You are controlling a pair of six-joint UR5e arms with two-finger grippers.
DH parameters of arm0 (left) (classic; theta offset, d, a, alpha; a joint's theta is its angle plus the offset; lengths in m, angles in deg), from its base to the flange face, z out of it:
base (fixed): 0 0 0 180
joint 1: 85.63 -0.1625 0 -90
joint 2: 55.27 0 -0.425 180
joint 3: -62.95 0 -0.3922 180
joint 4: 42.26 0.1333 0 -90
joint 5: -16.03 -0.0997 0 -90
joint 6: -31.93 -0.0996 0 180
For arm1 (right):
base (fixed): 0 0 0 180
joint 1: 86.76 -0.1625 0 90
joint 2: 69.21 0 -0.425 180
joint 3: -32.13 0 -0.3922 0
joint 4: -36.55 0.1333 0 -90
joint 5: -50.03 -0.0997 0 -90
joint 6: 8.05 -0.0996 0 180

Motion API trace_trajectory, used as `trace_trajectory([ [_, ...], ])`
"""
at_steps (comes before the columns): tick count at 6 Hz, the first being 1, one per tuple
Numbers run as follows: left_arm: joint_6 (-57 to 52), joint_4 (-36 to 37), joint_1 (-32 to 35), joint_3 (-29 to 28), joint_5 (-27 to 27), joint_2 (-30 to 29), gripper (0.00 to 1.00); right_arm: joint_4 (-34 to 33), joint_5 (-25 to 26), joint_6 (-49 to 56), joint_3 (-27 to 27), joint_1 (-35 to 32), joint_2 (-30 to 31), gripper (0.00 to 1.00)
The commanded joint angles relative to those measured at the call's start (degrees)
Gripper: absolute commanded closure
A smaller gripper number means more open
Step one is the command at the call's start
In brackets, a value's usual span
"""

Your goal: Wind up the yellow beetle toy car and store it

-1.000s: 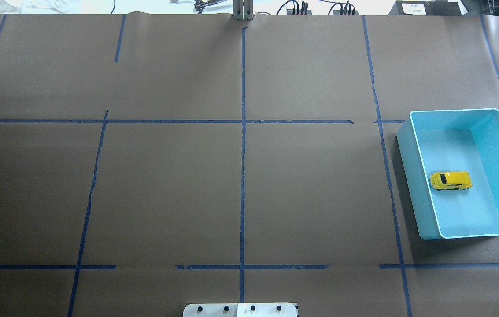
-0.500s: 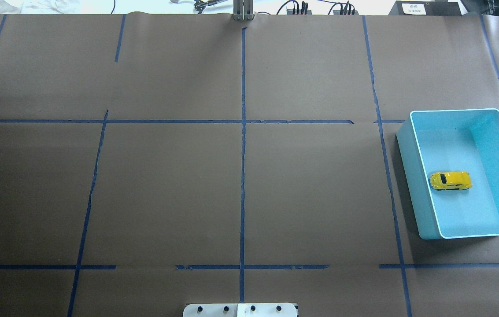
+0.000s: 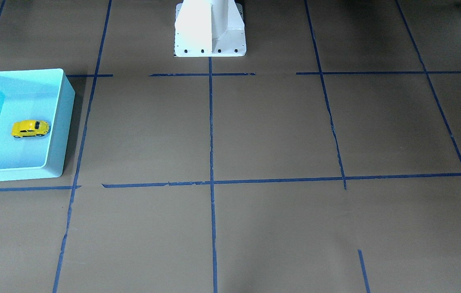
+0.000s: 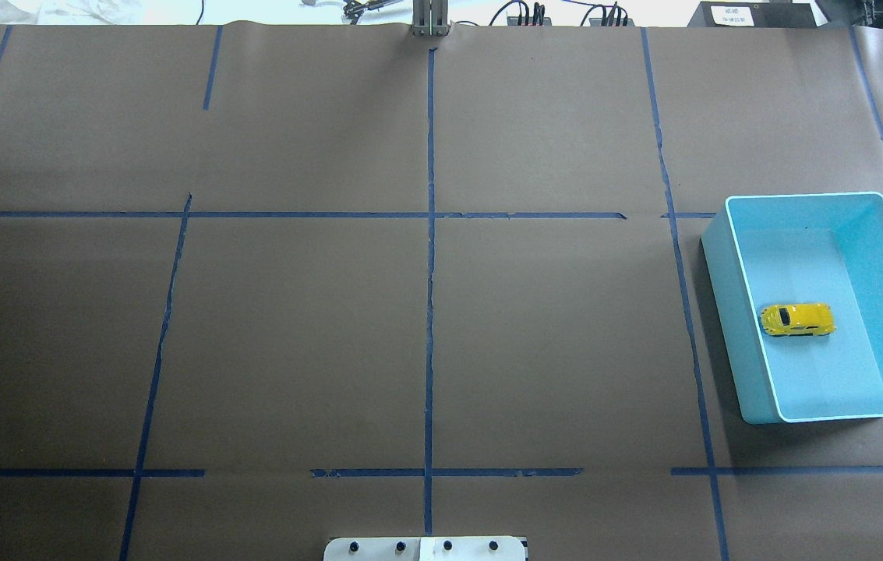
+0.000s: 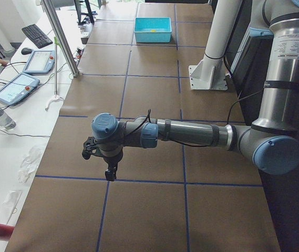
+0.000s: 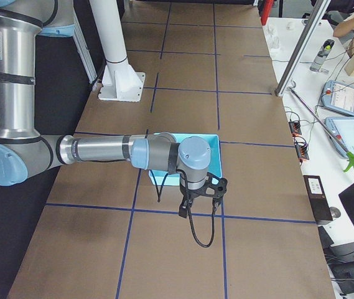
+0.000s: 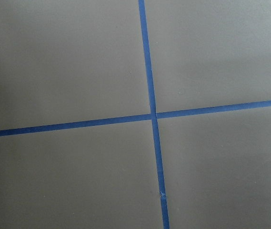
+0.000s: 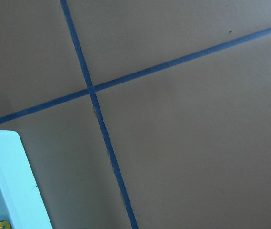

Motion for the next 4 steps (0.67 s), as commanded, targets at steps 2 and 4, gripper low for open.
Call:
trace_trajectory([
  [2,-0.1,0.1,0.1,0.2,-3.0,0.3,0.00,11.1,-1.8,-0.5,-3.1,0.0,1.6,0.00],
  [4,0.0,0.1,0.1,0.3,-4.5,0.0,0.00,6.9,-2.1,0.1,-0.6,2.5,1.5,0.00],
])
